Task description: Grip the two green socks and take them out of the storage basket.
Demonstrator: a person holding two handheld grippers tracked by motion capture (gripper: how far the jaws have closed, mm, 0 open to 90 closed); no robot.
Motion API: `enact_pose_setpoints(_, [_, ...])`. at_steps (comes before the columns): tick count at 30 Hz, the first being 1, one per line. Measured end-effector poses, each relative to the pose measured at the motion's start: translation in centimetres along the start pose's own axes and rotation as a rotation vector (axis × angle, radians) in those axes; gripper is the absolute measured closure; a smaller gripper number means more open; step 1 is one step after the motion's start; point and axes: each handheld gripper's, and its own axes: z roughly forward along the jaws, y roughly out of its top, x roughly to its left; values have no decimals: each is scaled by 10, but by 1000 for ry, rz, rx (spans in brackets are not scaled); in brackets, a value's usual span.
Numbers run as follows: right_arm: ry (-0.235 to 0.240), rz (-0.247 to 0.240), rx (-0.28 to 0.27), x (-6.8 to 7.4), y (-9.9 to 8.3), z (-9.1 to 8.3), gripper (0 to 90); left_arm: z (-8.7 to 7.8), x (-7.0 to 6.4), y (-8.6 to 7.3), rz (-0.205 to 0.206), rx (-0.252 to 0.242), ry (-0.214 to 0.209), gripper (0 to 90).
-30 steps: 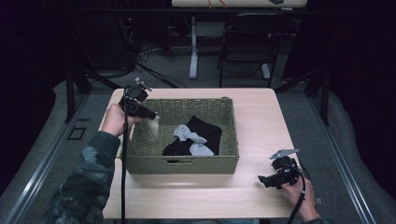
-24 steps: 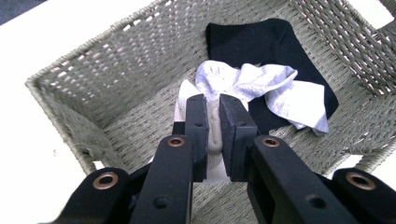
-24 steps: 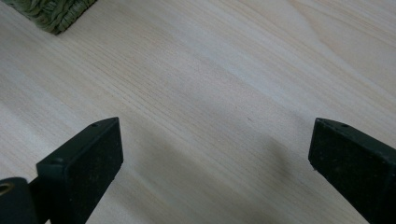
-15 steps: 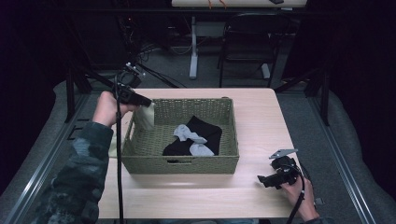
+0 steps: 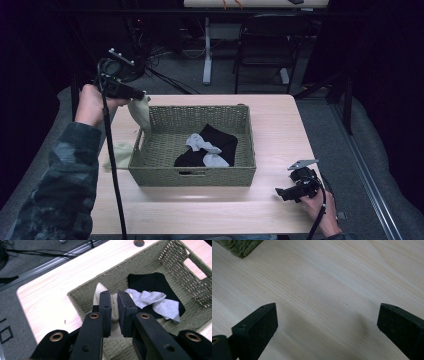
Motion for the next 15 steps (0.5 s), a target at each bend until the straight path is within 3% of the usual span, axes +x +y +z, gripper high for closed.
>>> enact_pose_setpoints(6, [-2, 1, 4, 0, 0, 0, 25, -13, 19, -15, -38, 1, 46, 824])
enact_pose_setpoints(8, [-6, 1, -2, 0, 0, 0, 24, -16, 27, -23, -60, 17, 81, 824])
enact_pose_setpoints(15, [-3, -2, 3, 0, 1, 0, 24, -12, 54, -53, -132, 42, 122, 824])
